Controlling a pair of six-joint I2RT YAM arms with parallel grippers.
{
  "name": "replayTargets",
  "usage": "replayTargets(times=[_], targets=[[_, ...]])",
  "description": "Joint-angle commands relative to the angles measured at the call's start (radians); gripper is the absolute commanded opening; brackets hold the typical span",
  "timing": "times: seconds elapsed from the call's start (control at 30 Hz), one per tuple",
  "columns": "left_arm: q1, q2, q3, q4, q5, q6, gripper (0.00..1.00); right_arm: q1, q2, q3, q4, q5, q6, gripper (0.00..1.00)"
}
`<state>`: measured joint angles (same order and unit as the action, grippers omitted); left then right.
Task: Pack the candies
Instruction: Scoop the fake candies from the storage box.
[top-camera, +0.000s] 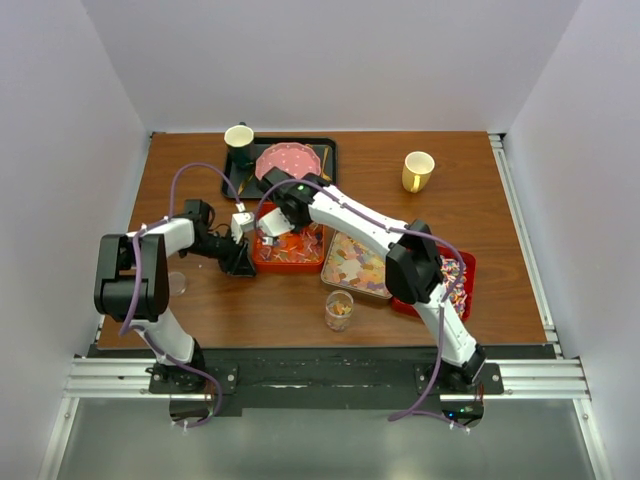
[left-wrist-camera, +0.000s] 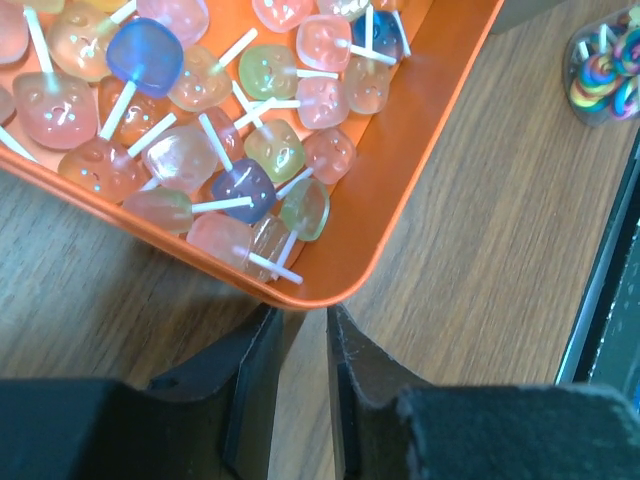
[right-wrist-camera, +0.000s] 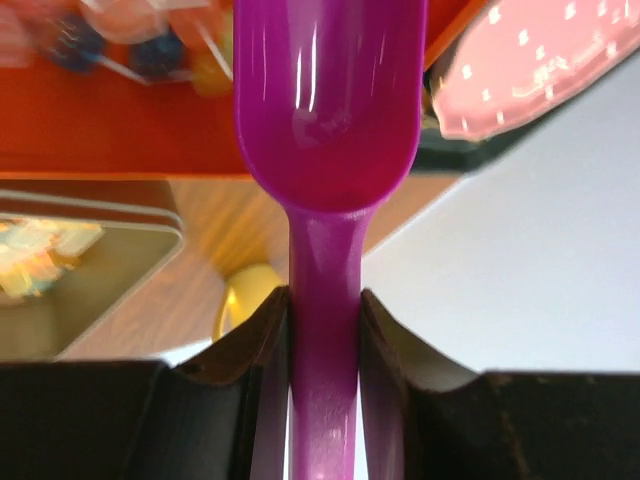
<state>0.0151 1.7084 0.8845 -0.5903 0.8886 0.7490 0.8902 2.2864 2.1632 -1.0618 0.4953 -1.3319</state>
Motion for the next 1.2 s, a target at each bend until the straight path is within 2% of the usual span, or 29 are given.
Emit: replayTargets(times=[0.0, 0.1, 0.3, 0.6, 0.9, 1.17], targets=[[-0.003, 0.016, 0.021, 0.038, 0.033, -0.017, 0.28, 0.073, -0.085, -0.054, -0.012, -0.147, -0.006, 0.0], [-0.003, 0.017, 0.021, 0.038, 0.033, -0.016, 0.28, 0.078, -0.11, -0.089, -0.009, -0.141, -0.006, 0.0], [0.0, 0.02, 0.021, 0.04, 0.033, -0.008, 0.28, 0.05, -0.113, -0.034, -0.04, -0.115, -0.039, 0.0], [0.002, 0.022, 0.021, 0.032, 0.039, 0.004, 0.27, -0.051, -0.059, 0.093, -0.043, -0.061, -0.217, 0.0], [0.005, 0.019, 0.021, 0.03, 0.052, 0.016, 0.26, -0.056, -0.108, -0.04, -0.018, 0.005, -0.443, 0.0], [0.008, 0.019, 0.019, 0.024, 0.055, 0.019, 0.24, -0.048, -0.123, -0.109, -0.023, 0.081, -0.573, 0.0]])
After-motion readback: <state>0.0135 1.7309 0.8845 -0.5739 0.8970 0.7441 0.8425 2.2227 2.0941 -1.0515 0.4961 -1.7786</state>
